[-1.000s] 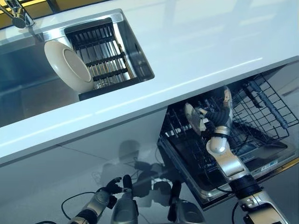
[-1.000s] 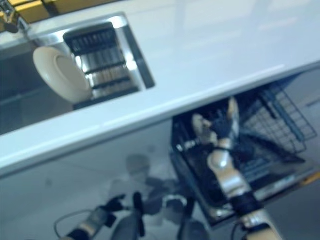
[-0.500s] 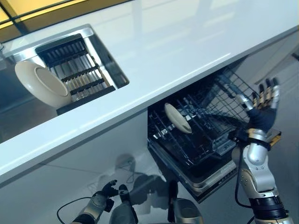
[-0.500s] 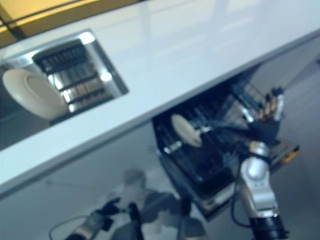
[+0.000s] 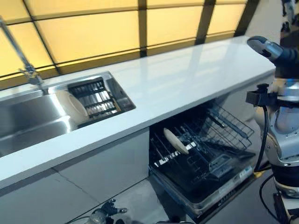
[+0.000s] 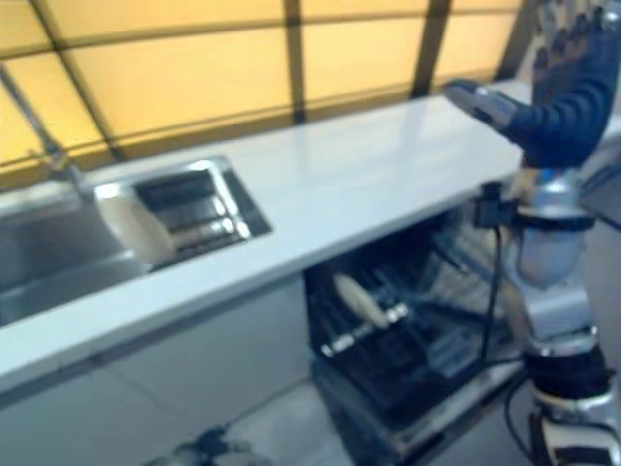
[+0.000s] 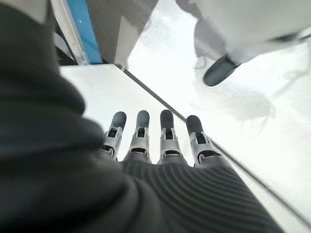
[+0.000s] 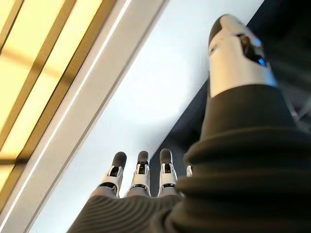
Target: Take plates into dishwasher
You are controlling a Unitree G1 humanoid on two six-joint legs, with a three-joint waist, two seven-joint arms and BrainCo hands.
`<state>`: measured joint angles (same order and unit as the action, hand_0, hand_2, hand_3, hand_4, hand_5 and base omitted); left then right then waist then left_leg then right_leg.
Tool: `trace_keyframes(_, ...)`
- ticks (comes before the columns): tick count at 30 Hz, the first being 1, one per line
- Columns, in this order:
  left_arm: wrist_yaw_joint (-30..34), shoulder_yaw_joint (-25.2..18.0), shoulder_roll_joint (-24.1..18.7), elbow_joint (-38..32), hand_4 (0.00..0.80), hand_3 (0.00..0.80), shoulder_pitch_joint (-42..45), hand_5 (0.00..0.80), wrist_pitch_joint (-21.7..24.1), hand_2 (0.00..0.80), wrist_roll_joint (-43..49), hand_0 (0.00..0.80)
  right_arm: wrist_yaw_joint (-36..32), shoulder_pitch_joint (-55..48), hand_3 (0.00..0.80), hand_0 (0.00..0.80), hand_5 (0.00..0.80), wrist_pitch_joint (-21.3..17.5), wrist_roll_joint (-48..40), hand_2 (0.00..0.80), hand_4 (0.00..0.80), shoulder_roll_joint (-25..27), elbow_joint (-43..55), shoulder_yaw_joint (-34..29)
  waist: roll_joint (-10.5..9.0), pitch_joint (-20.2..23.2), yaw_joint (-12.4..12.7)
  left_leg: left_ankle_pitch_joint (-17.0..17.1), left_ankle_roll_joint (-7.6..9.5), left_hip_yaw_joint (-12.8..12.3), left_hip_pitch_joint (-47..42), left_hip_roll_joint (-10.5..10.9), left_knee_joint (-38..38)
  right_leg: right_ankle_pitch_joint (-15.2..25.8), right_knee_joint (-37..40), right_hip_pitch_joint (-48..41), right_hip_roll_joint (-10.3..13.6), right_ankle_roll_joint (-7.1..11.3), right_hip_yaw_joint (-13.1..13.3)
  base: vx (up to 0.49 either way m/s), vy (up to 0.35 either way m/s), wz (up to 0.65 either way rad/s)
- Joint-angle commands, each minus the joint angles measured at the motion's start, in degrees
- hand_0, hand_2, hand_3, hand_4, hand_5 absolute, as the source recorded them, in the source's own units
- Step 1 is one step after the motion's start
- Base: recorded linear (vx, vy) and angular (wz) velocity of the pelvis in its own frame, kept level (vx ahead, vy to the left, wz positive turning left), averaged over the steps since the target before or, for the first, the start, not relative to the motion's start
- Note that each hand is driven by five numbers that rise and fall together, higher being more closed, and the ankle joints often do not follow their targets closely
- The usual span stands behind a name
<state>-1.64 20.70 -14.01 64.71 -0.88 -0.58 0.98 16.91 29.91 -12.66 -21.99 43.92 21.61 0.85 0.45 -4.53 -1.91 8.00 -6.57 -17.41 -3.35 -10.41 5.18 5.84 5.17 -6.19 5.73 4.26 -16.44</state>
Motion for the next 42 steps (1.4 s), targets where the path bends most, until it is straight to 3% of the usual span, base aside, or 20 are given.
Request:
trace_keyframes(1,0.49,-0.72,-1.52,1.7,0.0,0.0,-2.6,0.0,1.32,0.0,0.82,0.0,-6.32,7.23,0.0,0.0,0.0,3.77,-1.1,0.0,0.0,2.01,0.91,0.51,-2.35,-1.72,1.91,-2.94,-0.97,-7.08,1.48,1.79,-0.58,-8.9,-0.23,-5.27,-2.38,-0.47,-4.86,0.225,0.153,0.89)
trace_keyframes(4,1.09,-1.12,-2.4,3.75,0.0,0.0,-2.06,0.0,1.79,0.0,1.02,0.0,-9.77,9.61,0.0,0.0,0.0,6.61,-0.91,0.0,0.0,2.71,0.54,2.18,-2.72,-1.41,2.72,-3.77,-0.05,-7.88,1.15,3.28,-0.77,-9.59,-0.46,-7.06,-1.63,0.0,-6.46,0.195,0.18,0.71)
trace_keyframes(8,1.08,-2.13,-3.0,4.23,0.0,0.0,-0.92,0.0,2.65,0.0,0.32,0.0,-11.73,11.71,0.0,0.0,0.0,8.9,1.84,0.0,0.0,3.15,-0.76,4.33,-3.08,-0.71,4.77,-5.15,1.65,-4.98,0.61,5.42,-0.5,-10.45,-1.98,-8.55,0.15,1.07,-6.97,0.217,0.205,0.52)
trace_keyframes(11,1.41,-3.21,-3.85,4.37,0.0,0.0,-0.89,0.0,3.65,0.0,0.46,0.0,-12.1,12.71,0.0,0.0,0.0,10.66,3.76,0.0,0.0,2.75,-2.76,5.22,-3.6,-0.35,6.02,-6.37,3.85,-2.36,0.06,7.53,-0.24,-11.57,-9.68,-7.51,3.35,2.99,-7.1,0.192,0.26,0.34)
trace_keyframes(12,1.46,-3.5,-4.11,4.44,0.0,0.0,-1.1,0.0,4.02,0.0,0.76,0.0,-11.78,12.8,0.0,0.0,0.0,10.9,4.09,0.0,0.0,2.66,-3.45,5.29,-3.57,-0.69,6.13,-5.46,5.06,-2.29,0.34,8.14,-0.18,-8.65,-14.01,-5.32,5.04,3.67,-7.52,0.129,0.306,0.46)
trace_keyframes(14,1.84,-3.52,-4.43,4.31,0.0,0.0,-1.44,0.0,4.48,0.0,1.35,0.0,-10.93,11.7,0.0,0.0,0.0,9.26,5.59,0.0,0.0,2.34,-4.74,4.69,-3.42,-1.15,6.22,-5.98,6.72,-0.07,0.09,9.59,-0.18,-3.74,-25.23,-1.14,9.03,4.57,-5.41,0.165,0.306,0.42)
trace_keyframes(18,1.25,-1.62,-5.04,2.74,0.0,0.0,-1.94,0.0,3.19,0.0,2.76,0.0,-8.9,8.54,0.0,0.0,0.0,4.85,6.94,0.0,0.0,1.09,-6.62,3.11,-2.6,-2.31,6.69,-7.47,9.41,3.5,-1.06,11.18,-0.22,3.07,-40.67,4.92,12.54,4.99,-0.79,0.191,0.184,0.58)
trace_keyframes(21,0.71,-1.14,-5.6,1.56,0.0,0.0,-2.44,0.0,0.72,0.0,1.94,0.0,-8.03,9.74,0.0,0.0,0.0,3.32,7.71,0.0,0.0,-0.27,-11.44,3.24,-2.34,-2.91,6.67,-7.9,8.9,5.91,-1.64,10.89,-0.18,0.93,-34.58,8.17,10.21,3.95,-0.09,0.16,-0.02,0.5)
trace_keyframes(24,0.72,-1.89,-6.33,2.19,0.0,0.0,-2.89,0.0,0.45,0.0,2.74,0.0,-7.69,11.38,0.0,0.0,0.0,5.09,5.79,0.0,0.0,0.68,-14.63,3.37,-2.98,-2.95,6.71,-8.29,7.89,7.36,-1.82,10.49,-0.18,1.78,-25.18,8.62,8.95,4.23,-1.08,0.136,-0.128,0.3)
trace_keyframes(26,1.44,-3.42,-7.17,2.26,0.0,0.0,-2.96,0.0,0.09,0.0,4.16,0.0,-9.03,10.36,0.0,0.0,0.0,5.51,4.68,0.0,0.0,2.37,-15.93,2.23,-4.46,-2.92,5.63,-9.62,7.08,9.08,-2.32,10.95,-0.18,3.13,-14.2,9.65,6.73,5.3,0.96,0.197,-0.171,0.38)
trace_keyframes(28,1.45,-3.43,-7.3,2.69,0.0,0.0,-3.08,0.0,0.16,0.0,4.66,0.0,-9.15,9.77,0.0,0.0,0.0,6.07,4.45,0.0,0.0,4.29,-16.13,1.83,-4.99,-2.93,4.47,-10.31,6.86,11.15,-2.77,11.36,-0.18,3.99,-8.68,10.82,4.72,5.7,3.78,0.224,-0.123,0.55)
trace_keyframes(34,1.98,-4.19,-7.43,2.9,0.0,0.0,-2.57,0.0,0.61,0.0,6.59,0.0,-12.02,10.1,0.0,0.0,0.0,5.98,12.25,0.0,0.0,9.33,-18.46,1.95,-5.42,-3.29,3.1,-11.52,7.33,17.34,-4.48,11.8,-0.18,3.71,-6.51,12.13,2.71,5.78,9.66,0.182,-0.105,0.89)
trace_keyframes(42,3.34,-4.13,-7.5,2.32,0.0,0.0,-1.72,0.0,1.66,0.0,5.9,0.0,-14.44,16.61,0.0,0.0,0.0,4.26,23.82,0.0,0.0,21.58,-22.48,10.1,-7.47,-0.97,4.87,-10.98,5.24,16.83,-4.66,9.49,-0.18,0.02,-3.67,4.42,2.2,5.46,6.4,0.121,-0.152,0.18)
